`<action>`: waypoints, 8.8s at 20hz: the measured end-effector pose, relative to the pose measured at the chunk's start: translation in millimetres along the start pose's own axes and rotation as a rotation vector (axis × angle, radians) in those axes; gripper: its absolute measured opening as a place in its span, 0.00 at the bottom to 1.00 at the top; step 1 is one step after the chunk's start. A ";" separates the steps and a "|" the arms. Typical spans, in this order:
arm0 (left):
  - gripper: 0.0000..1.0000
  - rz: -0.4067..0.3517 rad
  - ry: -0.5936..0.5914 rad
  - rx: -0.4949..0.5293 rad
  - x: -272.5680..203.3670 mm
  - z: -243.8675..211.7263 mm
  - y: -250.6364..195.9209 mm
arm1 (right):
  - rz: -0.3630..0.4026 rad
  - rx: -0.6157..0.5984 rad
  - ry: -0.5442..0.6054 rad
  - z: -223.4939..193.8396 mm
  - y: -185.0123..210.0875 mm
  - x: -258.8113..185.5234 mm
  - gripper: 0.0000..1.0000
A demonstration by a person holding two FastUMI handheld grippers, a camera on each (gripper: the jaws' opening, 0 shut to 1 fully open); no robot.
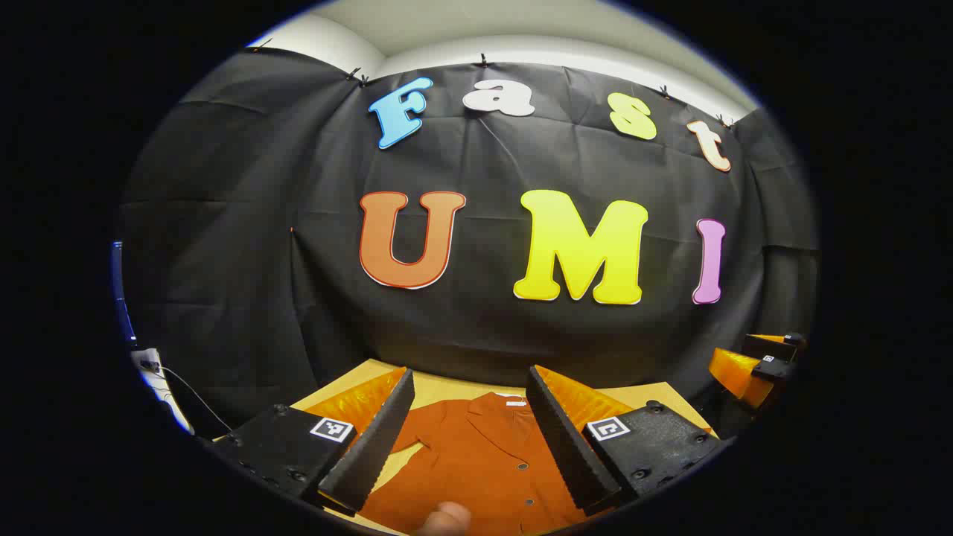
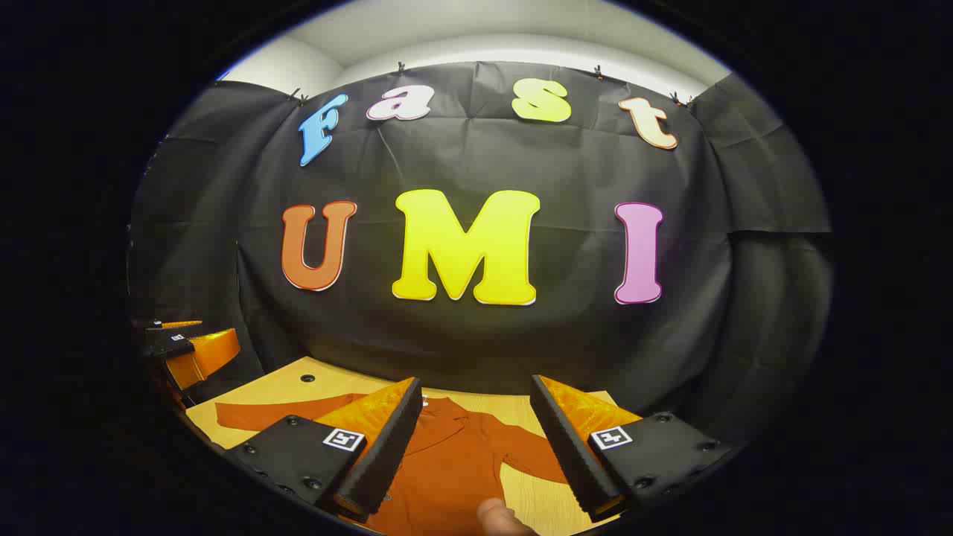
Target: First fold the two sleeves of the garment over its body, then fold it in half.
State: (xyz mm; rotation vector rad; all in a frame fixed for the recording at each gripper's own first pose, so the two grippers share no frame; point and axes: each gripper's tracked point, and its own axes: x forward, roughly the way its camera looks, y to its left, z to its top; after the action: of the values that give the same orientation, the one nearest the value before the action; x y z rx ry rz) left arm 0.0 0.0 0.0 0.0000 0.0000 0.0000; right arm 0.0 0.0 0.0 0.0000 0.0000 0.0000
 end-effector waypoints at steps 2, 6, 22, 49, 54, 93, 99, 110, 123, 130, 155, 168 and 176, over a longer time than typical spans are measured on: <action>0.98 0.000 -0.001 -0.002 -0.8 -0.3 1.3 | 0.008 -0.005 0.002 -2.0 3.8 0.5 0.94; 0.98 0.007 0.008 -0.008 0.2 -4.2 6.2 | 0.012 -0.006 0.003 -3.4 5.7 0.4 0.94; 0.98 0.004 0.038 0.000 6.5 -17.8 4.8 | -0.043 0.013 0.030 -18.3 -15.4 9.9 0.94; 0.97 0.054 0.098 0.088 2.0 -15.4 -101.5 | -0.509 0.260 0.677 -321.2 -347.7 78.4 0.94; 1.00 0.064 0.122 0.130 -12.0 -30.0 -105.8 | -0.570 0.299 0.813 -363.3 -362.0 74.3 0.94; 0.99 0.136 0.158 0.124 -24.7 -63.6 -2.9 | -0.527 0.601 1.219 -338.1 -331.7 85.0 0.01; 0.99 0.113 0.127 0.084 -22.5 -58.4 16.9 | -0.389 0.510 1.109 -248.9 -264.2 126.1 0.01; 0.99 0.190 0.114 0.066 -48.0 -75.0 136.0 | 0.045 0.215 0.940 -129.5 35.0 219.5 0.01; 0.99 0.281 0.217 0.044 -76.5 -124.3 227.5 | 0.128 0.174 1.152 -235.1 263.7 279.9 0.01; 0.99 0.308 0.271 0.030 -95.4 -149.2 248.7 | 0.107 0.096 1.178 -300.8 313.2 301.3 0.04; 1.00 0.536 0.611 -0.149 8.5 -281.0 355.7 | 0.276 -0.069 0.912 -180.9 166.7 184.1 0.94; 0.99 0.606 0.850 -0.394 46.3 -344.3 381.6 | 0.259 0.049 1.026 -227.6 98.3 37.2 0.94; 0.95 0.640 1.040 -0.463 54.0 -350.5 387.2 | 0.304 0.081 1.049 -225.4 97.8 13.5 0.94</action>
State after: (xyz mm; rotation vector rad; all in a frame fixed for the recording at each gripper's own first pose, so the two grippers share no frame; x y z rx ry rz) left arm 54.0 387.2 -350.5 -0.4627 1.0398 0.6400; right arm 13.5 97.8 -225.4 0.0812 1.0494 0.3036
